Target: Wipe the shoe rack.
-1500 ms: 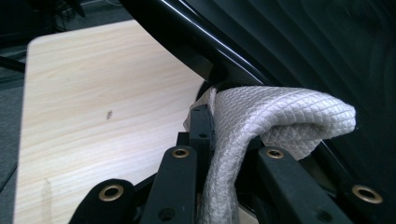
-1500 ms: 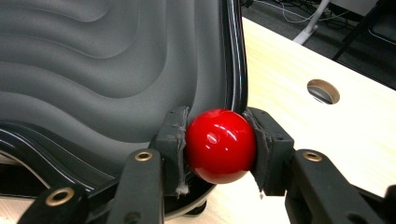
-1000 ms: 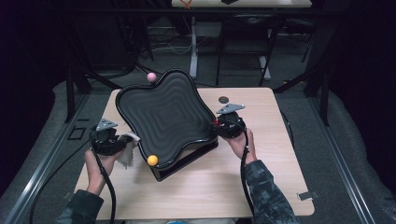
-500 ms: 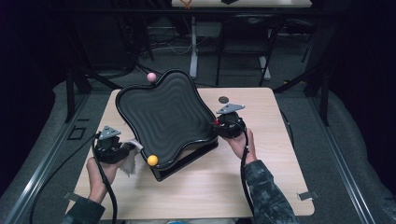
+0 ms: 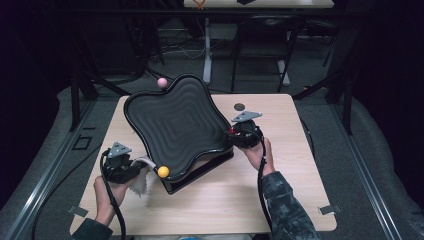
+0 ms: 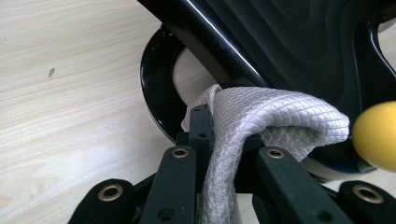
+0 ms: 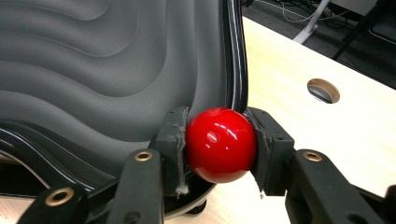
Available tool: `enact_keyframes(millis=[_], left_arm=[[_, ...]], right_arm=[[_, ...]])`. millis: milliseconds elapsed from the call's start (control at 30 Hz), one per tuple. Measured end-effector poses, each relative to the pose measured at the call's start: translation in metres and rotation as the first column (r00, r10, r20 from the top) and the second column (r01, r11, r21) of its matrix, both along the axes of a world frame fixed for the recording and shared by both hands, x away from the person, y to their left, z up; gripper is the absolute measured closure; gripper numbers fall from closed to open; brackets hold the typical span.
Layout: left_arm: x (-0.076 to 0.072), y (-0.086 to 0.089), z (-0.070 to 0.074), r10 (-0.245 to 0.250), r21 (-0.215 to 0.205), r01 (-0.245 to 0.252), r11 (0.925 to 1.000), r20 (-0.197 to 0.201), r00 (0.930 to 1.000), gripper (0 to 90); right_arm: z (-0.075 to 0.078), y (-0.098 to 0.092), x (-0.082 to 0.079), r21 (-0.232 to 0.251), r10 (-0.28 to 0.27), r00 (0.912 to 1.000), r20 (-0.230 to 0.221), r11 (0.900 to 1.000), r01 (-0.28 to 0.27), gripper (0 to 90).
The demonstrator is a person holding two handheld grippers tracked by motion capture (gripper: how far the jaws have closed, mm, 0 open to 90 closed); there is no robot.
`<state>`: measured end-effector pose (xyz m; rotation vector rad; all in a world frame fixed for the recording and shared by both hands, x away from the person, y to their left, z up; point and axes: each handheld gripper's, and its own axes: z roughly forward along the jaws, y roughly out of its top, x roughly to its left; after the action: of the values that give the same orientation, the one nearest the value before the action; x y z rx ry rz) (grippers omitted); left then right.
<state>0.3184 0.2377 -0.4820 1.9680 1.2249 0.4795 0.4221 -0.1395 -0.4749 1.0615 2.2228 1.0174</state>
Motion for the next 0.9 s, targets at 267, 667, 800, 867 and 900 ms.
enact_keyframes(millis=[267,667,800,867,900], left_arm=[[-0.008,-0.003,-0.004,-0.018,0.005,0.018,0.9998,-0.014,0.9998,82.0],[-0.016,-0.007,-0.008,-0.034,0.002,0.034,0.9994,-0.028,0.999,81.9],[-0.018,-0.008,-0.01,-0.043,-0.006,0.043,0.9991,-0.04,0.9983,82.0],[-0.019,-0.008,-0.011,-0.045,-0.012,0.044,0.999,-0.044,0.998,82.0],[-0.019,-0.008,-0.011,-0.044,-0.016,0.043,0.9989,-0.045,0.998,81.9]], right_arm=[[0.0,0.0,0.0,0.001,0.0,1.0,-0.002,1.0,0.0,60.2],[0.0,0.0,0.0,0.005,0.006,1.0,-0.003,1.0,-0.006,60.2],[0.0,0.0,0.0,0.002,0.002,1.0,-0.002,1.0,-0.002,60.2],[0.0,0.0,0.0,0.003,0.004,1.0,-0.002,1.0,-0.004,60.2],[0.0,0.0,0.0,0.003,0.003,1.0,-0.003,1.0,-0.003,60.2]])
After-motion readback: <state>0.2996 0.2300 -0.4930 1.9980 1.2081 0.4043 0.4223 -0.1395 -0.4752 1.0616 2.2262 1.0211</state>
